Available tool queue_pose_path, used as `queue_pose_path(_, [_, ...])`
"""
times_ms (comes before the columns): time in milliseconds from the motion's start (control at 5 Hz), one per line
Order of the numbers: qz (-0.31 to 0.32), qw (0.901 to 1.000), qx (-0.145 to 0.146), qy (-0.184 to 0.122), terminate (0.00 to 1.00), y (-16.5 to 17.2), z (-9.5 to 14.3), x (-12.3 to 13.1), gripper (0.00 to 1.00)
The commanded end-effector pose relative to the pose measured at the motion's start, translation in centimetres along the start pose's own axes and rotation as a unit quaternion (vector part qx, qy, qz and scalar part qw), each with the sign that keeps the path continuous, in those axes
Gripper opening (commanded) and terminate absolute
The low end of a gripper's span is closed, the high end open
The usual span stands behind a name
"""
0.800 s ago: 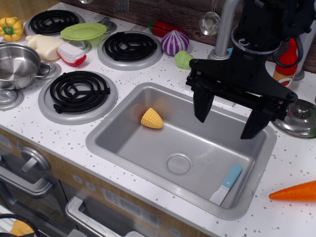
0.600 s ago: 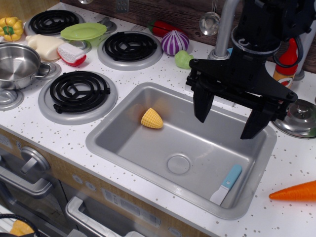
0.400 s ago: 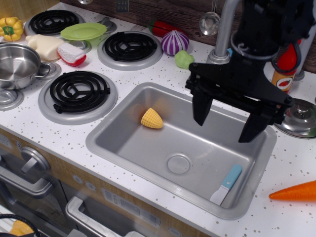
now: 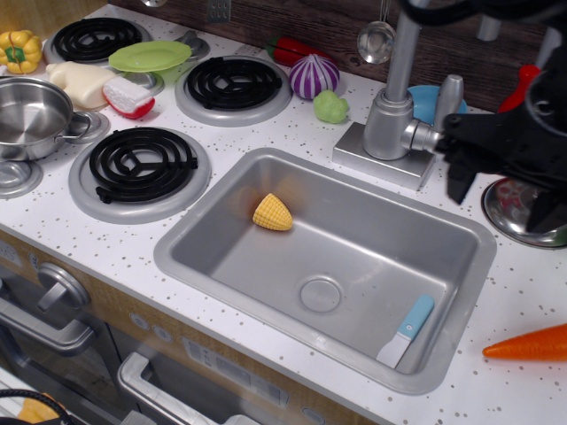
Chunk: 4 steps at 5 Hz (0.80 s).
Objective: Put red bottle in sink
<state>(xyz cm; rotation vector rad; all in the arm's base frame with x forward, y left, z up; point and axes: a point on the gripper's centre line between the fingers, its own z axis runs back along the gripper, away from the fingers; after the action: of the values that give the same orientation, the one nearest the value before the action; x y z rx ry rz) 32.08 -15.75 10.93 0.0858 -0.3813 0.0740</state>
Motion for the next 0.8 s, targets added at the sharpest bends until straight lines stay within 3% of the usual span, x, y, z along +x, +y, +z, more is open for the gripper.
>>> queue_pose_path(0, [-0.022,0.9993,-0.029,0.003,0.00,-0.2,1.8,4.9,1.00])
queue_pose_path(200, [-0.040,0.9982,-0.044,-0.007,0.00,-0.1,1.1,7.9,1.00])
queue_pose_path(600, [-0.080,0.9944,-0.041,-0.055,0.00,0.6,-1.2,11.5,1.00])
